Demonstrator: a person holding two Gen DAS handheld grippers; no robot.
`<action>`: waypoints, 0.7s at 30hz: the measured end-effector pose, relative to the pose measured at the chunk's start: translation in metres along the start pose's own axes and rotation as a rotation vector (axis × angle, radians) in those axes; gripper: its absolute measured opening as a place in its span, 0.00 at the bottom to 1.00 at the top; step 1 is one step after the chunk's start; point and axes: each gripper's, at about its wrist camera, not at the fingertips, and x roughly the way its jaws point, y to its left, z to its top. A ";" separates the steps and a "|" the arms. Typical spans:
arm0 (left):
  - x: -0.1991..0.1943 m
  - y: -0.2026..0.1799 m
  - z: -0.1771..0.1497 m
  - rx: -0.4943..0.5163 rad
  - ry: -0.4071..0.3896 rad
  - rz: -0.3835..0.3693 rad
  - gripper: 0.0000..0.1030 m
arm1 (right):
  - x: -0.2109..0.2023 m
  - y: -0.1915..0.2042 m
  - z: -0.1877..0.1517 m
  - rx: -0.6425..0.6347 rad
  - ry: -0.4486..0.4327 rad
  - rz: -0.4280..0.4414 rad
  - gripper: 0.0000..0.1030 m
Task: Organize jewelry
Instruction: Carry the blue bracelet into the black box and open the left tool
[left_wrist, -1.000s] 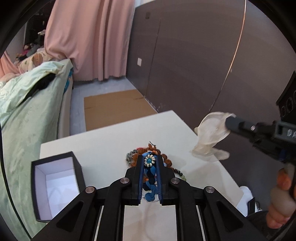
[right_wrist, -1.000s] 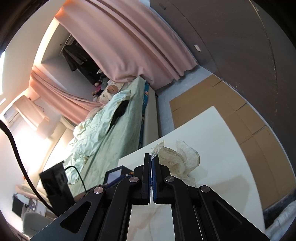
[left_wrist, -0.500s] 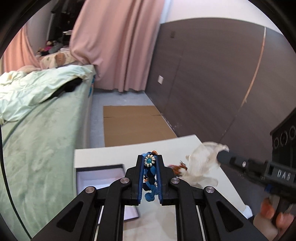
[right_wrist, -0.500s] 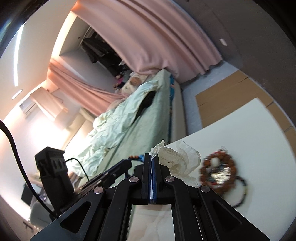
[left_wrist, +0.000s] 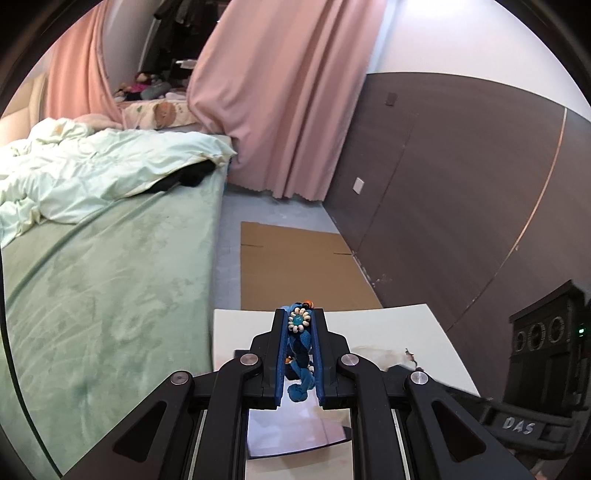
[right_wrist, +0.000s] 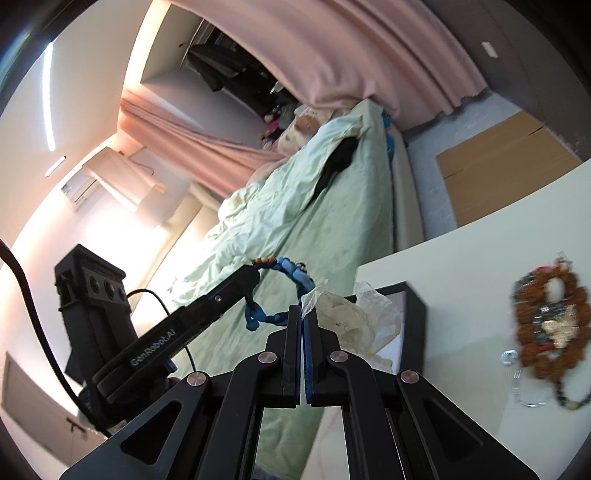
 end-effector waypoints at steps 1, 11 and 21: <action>0.000 0.002 0.000 -0.004 0.002 0.003 0.13 | 0.008 -0.001 0.000 0.011 0.025 0.000 0.03; 0.012 0.000 -0.010 0.014 0.061 -0.002 0.13 | 0.004 -0.026 0.003 0.095 0.072 -0.129 0.66; 0.036 -0.020 -0.026 0.095 0.194 0.018 0.17 | -0.043 -0.036 0.012 0.081 0.030 -0.200 0.66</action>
